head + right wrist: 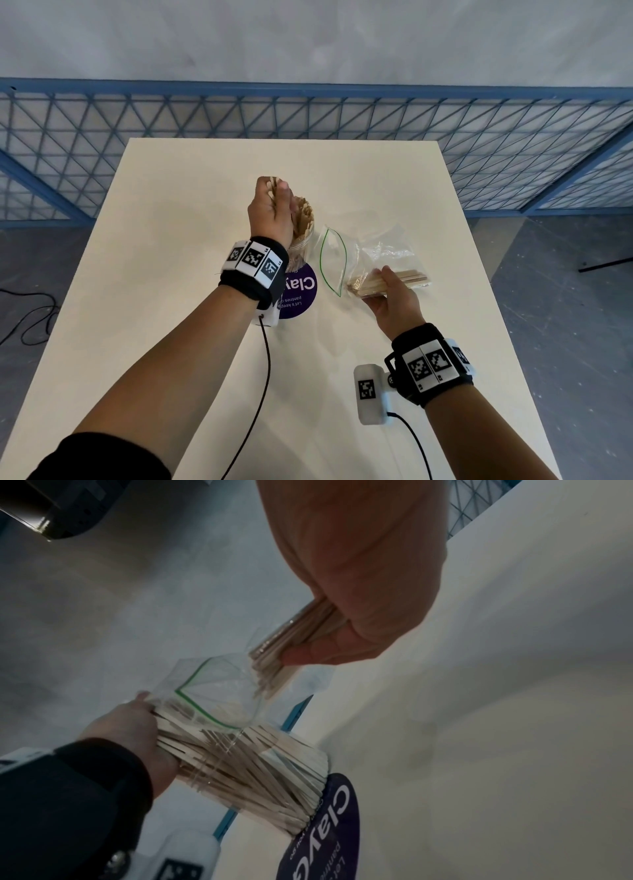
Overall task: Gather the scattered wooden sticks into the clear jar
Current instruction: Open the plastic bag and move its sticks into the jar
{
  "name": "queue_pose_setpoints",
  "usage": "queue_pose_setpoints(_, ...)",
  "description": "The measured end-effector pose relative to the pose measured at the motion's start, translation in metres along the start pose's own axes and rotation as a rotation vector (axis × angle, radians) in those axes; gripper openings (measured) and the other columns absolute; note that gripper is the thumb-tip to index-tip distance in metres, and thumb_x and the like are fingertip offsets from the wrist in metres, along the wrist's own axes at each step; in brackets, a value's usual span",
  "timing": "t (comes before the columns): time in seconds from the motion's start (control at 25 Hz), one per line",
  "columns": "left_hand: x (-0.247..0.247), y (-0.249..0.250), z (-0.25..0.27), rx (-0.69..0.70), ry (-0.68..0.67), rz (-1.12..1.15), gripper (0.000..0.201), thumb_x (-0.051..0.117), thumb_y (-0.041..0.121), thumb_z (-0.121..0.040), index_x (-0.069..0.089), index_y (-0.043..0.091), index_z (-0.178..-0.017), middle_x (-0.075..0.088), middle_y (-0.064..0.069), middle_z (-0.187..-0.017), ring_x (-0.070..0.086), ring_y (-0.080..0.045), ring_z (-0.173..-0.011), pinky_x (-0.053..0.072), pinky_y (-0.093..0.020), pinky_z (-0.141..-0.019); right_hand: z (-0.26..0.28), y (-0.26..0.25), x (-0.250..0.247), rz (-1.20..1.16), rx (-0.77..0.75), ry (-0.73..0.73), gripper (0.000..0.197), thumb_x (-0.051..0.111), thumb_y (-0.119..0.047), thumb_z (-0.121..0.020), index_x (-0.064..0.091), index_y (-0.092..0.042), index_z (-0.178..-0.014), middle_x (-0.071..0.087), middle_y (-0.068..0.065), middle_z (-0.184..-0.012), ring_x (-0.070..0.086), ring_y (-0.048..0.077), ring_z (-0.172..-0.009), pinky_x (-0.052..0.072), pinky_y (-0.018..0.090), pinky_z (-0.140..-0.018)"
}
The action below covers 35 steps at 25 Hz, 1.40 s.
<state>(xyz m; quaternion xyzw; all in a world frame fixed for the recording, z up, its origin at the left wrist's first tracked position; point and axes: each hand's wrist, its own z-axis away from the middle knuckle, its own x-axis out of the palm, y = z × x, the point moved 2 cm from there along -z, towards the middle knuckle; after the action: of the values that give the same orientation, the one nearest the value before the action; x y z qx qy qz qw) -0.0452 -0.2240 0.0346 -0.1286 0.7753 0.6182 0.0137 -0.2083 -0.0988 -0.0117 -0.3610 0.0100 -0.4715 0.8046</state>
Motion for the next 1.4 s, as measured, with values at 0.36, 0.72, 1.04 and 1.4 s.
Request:
queue_pose_setpoints(0.36, -0.006, -0.005, 0.003, 0.056, -0.042, -0.021, 0.042, 0.047, 0.009, -0.092, 0.039, 0.031, -0.127, 0.057, 0.017, -0.084, 0.061, -0.007, -0.065, 0.05, -0.017, -0.074, -0.002, 0.001, 0.002, 0.023, -0.022, -0.005, 0.014, 0.053, -0.01, -0.092, 0.054, -0.012, -0.079, 0.059, 0.002, -0.079, 0.058, 0.013, -0.071, 0.052, 0.021, -0.041)
queue_pose_setpoints(0.72, -0.009, -0.018, 0.018, 0.422, -0.254, -0.832, 0.038, 0.028, 0.029, -0.093, 0.061, 0.015, -0.105, 0.065, 0.001, -0.118, 0.054, -0.025, -0.117, 0.026, -0.052, -0.1, 0.004, -0.005, 0.008, -0.089, -0.048, -0.09, 0.018, 0.051, -0.024, -0.095, 0.053, -0.012, -0.081, 0.058, 0.001, -0.08, 0.061, 0.012, -0.074, 0.06, 0.036, -0.068)
queue_pose_setpoints(1.04, -0.021, 0.023, 0.032, 0.427, -0.172, -0.683, 0.04, 0.051, 0.025, -0.077, 0.061, 0.013, -0.113, 0.059, -0.012, -0.122, 0.051, -0.021, -0.112, 0.04, -0.041, -0.097, 0.02, -0.013, 0.009, -0.269, -0.023, -0.277, 0.02, 0.033, -0.006, -0.09, 0.05, -0.009, -0.08, 0.059, 0.006, -0.081, 0.067, 0.025, -0.066, 0.06, 0.041, -0.06)
queue_pose_setpoints(1.4, -0.006, 0.029, 0.071, -0.086, -0.964, -0.816, 0.04, 0.051, 0.011, -0.088, 0.059, 0.03, -0.122, 0.065, -0.007, -0.12, 0.062, -0.027, -0.107, 0.051, -0.04, -0.095, 0.038, -0.001, 0.0, 0.078, -0.028, -0.505, 0.026, 0.036, 0.002, -0.093, 0.059, -0.01, -0.093, 0.07, 0.004, -0.075, 0.068, 0.019, -0.071, 0.06, 0.036, -0.071)
